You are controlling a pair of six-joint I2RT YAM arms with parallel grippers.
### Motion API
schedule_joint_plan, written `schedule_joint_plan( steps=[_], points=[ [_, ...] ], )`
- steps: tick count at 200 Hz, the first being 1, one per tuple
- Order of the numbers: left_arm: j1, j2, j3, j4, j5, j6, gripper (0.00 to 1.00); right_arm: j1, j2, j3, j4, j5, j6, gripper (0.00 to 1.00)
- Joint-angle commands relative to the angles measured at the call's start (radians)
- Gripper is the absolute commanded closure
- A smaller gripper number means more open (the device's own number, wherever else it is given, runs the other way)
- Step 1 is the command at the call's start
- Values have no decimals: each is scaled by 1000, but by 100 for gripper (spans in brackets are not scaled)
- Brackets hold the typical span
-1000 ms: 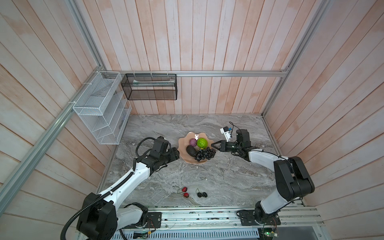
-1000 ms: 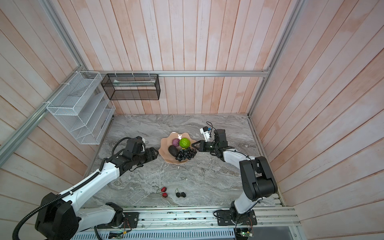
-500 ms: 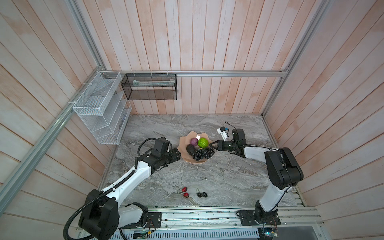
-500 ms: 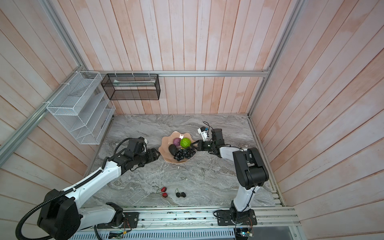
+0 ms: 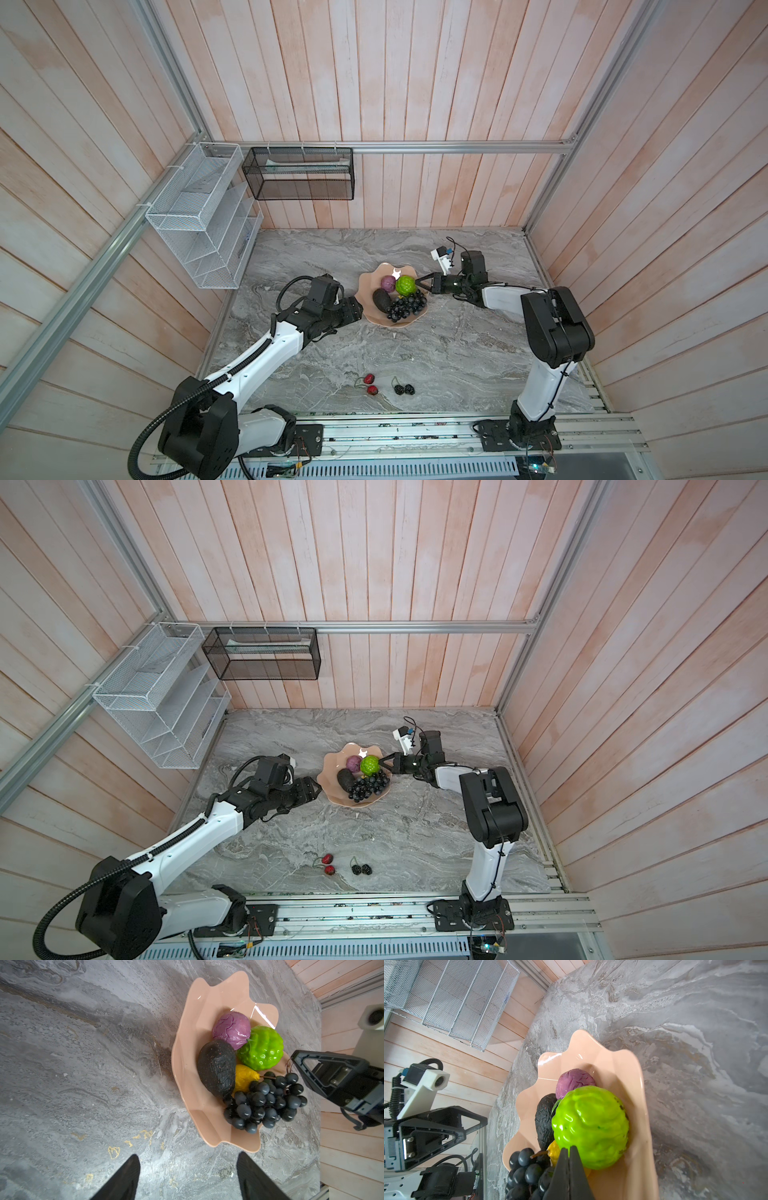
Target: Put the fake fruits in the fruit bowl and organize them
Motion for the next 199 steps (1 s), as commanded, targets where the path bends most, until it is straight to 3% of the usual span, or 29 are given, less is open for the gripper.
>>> schedule_joint_plan(
  steps=[1, 43, 61, 106, 165, 199],
  points=[
    [-4, 0, 5, 13, 5, 7, 24, 24, 20, 46, -15, 17, -36, 100],
    [-10, -18, -2, 6, 16, 11, 22, 32, 39, 107, -102, 43, -70, 100],
    [-11, -28, -4, -3, 18, 14, 22, 33, 13, 107, -129, 74, -89, 85],
    [-11, -40, -8, -41, 51, 29, 24, 33, -80, 145, -283, 178, -170, 64],
    [-42, -20, -16, -148, 46, 62, 24, 78, -271, 63, -356, 359, -223, 49],
    [-105, 16, -19, -186, 12, 48, 25, 111, -357, -32, -332, 438, -216, 51]
  ],
)
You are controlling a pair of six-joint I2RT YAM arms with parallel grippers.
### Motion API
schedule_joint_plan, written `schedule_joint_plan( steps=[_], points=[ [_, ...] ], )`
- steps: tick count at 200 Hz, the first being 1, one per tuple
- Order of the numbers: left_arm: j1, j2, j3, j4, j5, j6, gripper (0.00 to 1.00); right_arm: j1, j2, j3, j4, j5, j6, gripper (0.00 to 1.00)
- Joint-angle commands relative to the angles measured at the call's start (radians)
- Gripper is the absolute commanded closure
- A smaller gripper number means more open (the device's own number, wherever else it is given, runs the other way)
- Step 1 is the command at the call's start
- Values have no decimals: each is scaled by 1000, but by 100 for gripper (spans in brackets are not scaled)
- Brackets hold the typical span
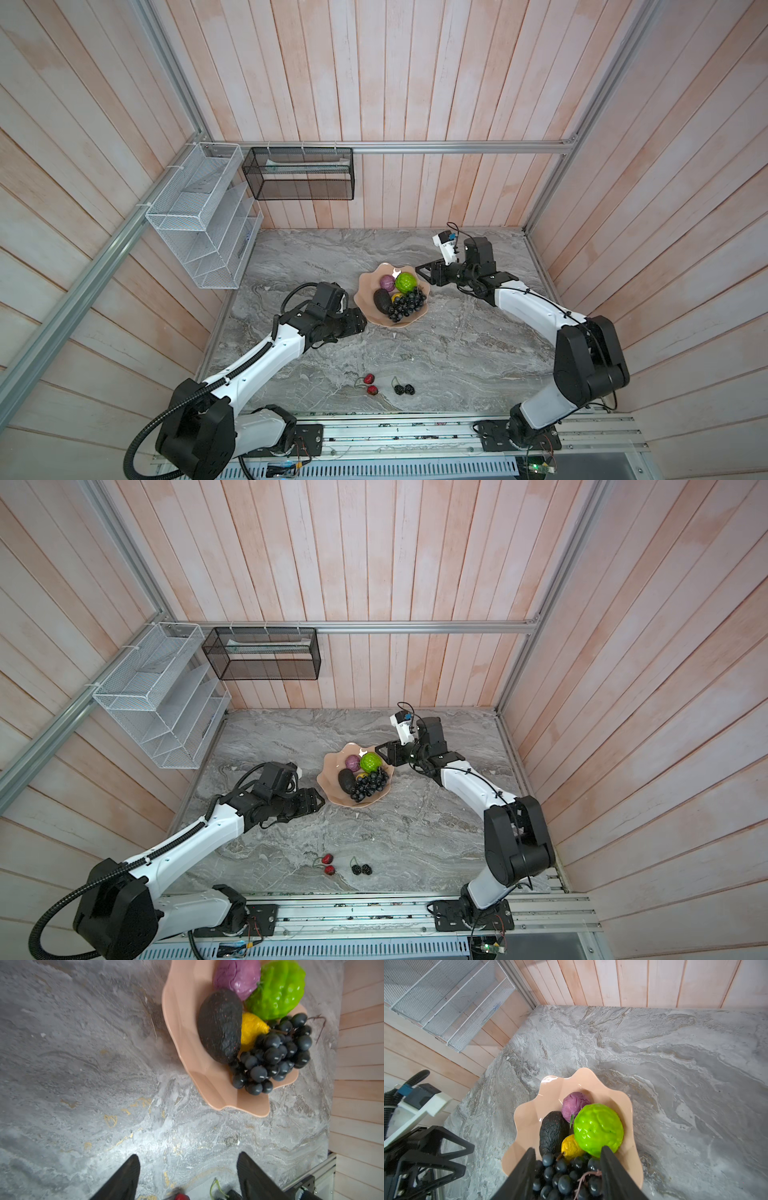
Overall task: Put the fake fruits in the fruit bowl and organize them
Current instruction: 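Move the left gripper toward the red cherries while the right gripper holds the grapes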
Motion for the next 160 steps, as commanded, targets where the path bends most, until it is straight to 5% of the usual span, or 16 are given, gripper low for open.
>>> schedule_joint_plan(
  steps=[1, 23, 70, 160],
  points=[
    [-37, 29, -15, -57, -34, 6, 26, 22, -39, -66, -28, 107, -14, 52],
    [-80, 32, -34, -52, -39, -18, 29, 35, -77, -122, -8, 110, 1, 62],
    [-224, 70, 26, -218, -113, -59, 34, 46, -93, -221, 136, 91, 79, 65],
    [-422, -35, -148, -187, -49, -343, 40, 92, -141, -324, 234, 136, 138, 67]
  ],
)
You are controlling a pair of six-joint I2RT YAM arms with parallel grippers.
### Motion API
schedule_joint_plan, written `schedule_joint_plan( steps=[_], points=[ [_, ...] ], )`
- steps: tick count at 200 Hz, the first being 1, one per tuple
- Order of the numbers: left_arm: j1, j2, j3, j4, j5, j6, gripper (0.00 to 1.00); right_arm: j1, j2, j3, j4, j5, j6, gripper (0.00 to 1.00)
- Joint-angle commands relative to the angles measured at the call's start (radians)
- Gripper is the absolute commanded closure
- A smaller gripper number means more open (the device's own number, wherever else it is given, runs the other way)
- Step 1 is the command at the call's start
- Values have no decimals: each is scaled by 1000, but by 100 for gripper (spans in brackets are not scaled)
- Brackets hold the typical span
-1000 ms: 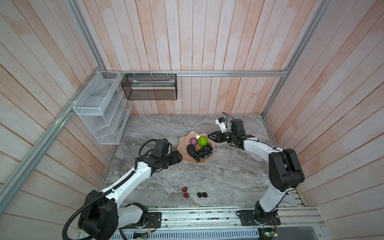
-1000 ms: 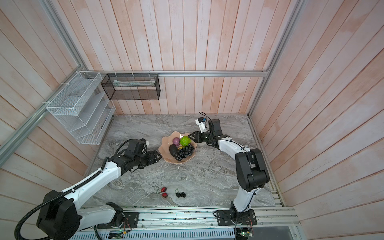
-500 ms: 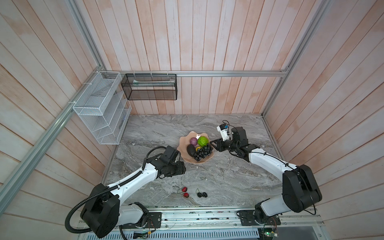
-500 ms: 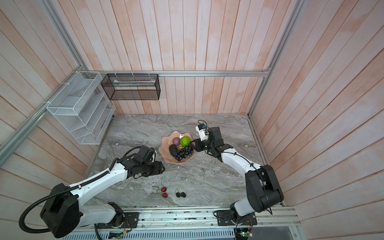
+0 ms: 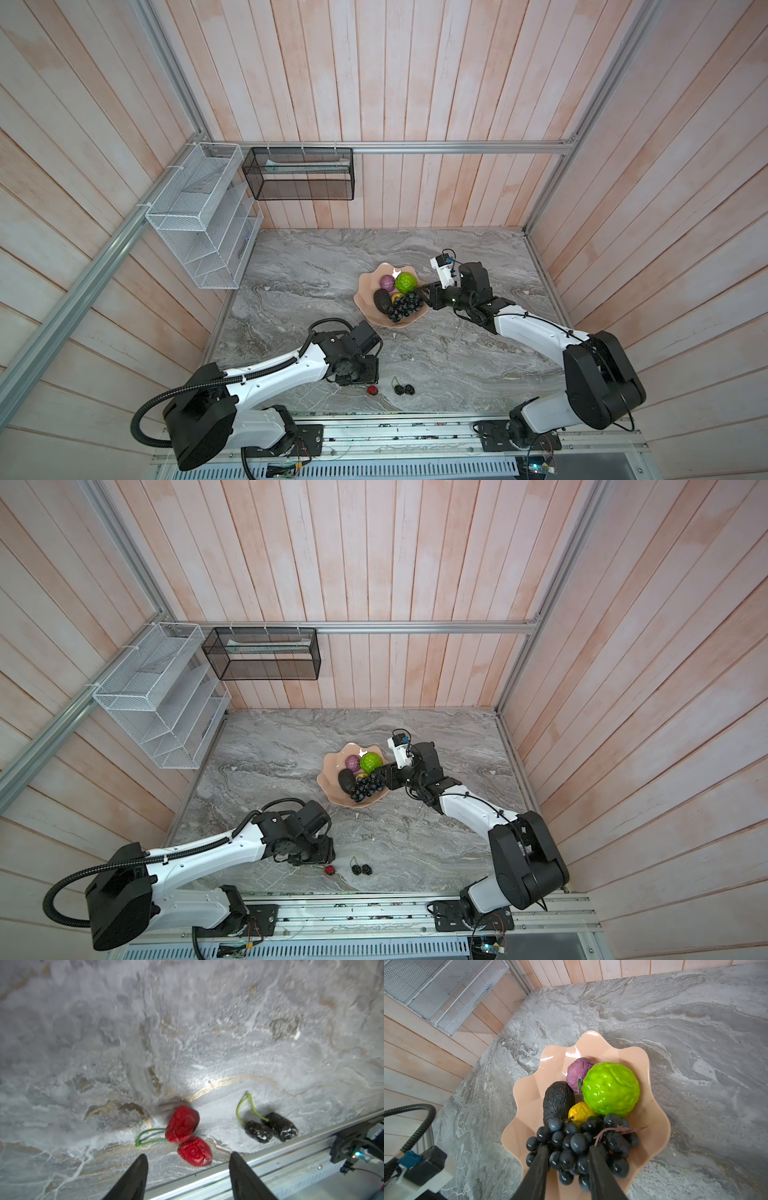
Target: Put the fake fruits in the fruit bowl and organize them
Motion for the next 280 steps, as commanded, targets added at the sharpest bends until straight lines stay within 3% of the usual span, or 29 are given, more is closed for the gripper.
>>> schedule_joint_plan(
  steps=[1, 41, 138, 204, 230, 256, 280],
  points=[
    [-14, -57, -54, -2, 5, -118, 40, 7, -35, -54, 61, 34, 48, 67],
    [-15, -123, -87, -44, -39, -184, 44, 10, -44, -82, 62, 33, 45, 71],
    [-12, 9, -71, -59, -101, -128, 49, 18, 28, -52, 72, -4, 48, 82],
    [-9, 92, -53, -20, -112, -82, 49, 18, 32, -64, 79, -1, 50, 83],
    [-10, 119, -49, -5, -95, -71, 57, 19, 39, -62, 80, -7, 51, 83],
    [-10, 126, -64, 14, -73, -76, 58, 19, 39, -69, 93, -7, 55, 83],
    [-10, 139, -67, 28, -59, -76, 69, 20, 48, -68, 100, -12, 57, 84]
  ],
)
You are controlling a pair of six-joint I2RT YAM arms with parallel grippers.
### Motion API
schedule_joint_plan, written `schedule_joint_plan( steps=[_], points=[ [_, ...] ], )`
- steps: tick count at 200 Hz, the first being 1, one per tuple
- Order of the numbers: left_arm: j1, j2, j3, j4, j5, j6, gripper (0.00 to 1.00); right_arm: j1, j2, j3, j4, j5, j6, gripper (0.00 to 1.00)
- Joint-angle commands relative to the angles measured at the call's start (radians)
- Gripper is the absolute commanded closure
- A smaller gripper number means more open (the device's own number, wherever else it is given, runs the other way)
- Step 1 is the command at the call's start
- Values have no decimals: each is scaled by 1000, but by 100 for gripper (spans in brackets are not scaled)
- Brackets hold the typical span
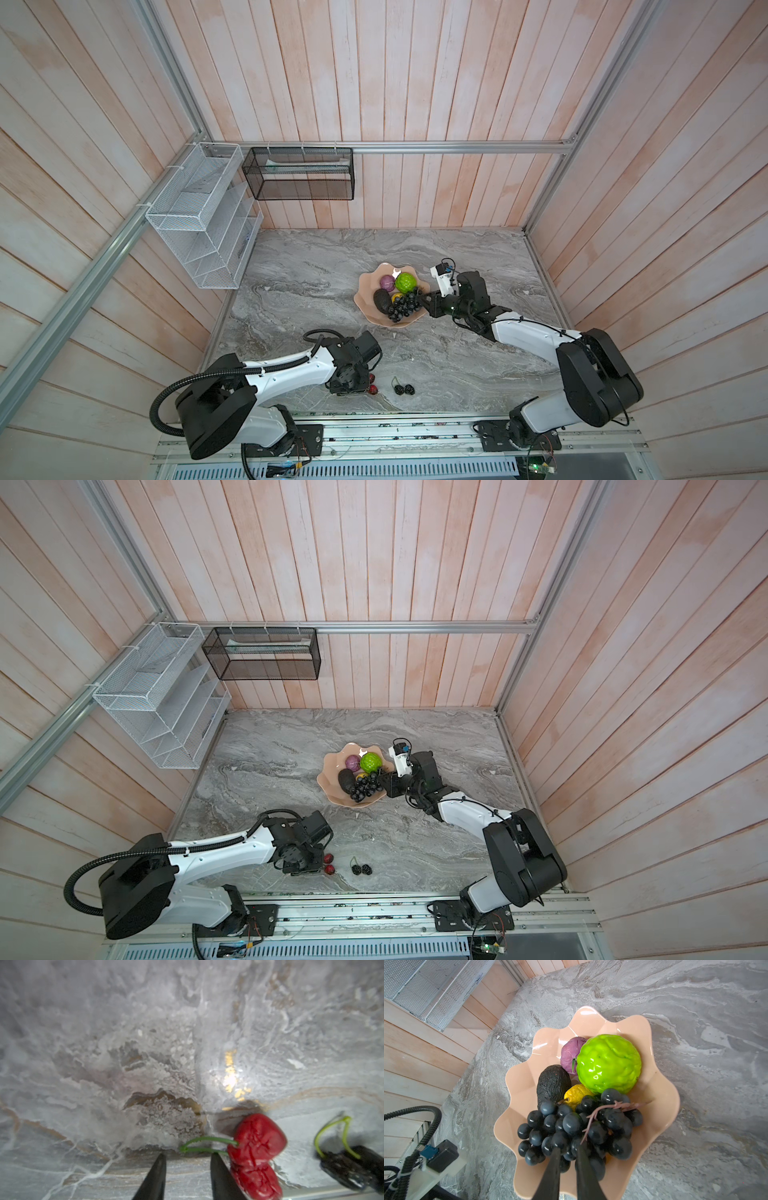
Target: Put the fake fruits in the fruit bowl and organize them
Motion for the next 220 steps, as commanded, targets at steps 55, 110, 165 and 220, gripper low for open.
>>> schedule_joint_plan(
  steps=[55, 110, 165, 220],
  points=[
    [1, 37, -12, 35, 7, -1, 84, 6, 29, -1, 31, -26, 11, 84],
    [10, -4, -12, 28, -4, -8, 100, 6, 20, -2, 31, -26, 14, 85],
    [48, -99, -5, 0, -26, 8, 100, 6, 10, 3, 24, -27, 15, 85],
    [74, -168, -8, -14, 64, -3, 100, 5, 15, 19, 15, -28, 7, 85]
  ],
)
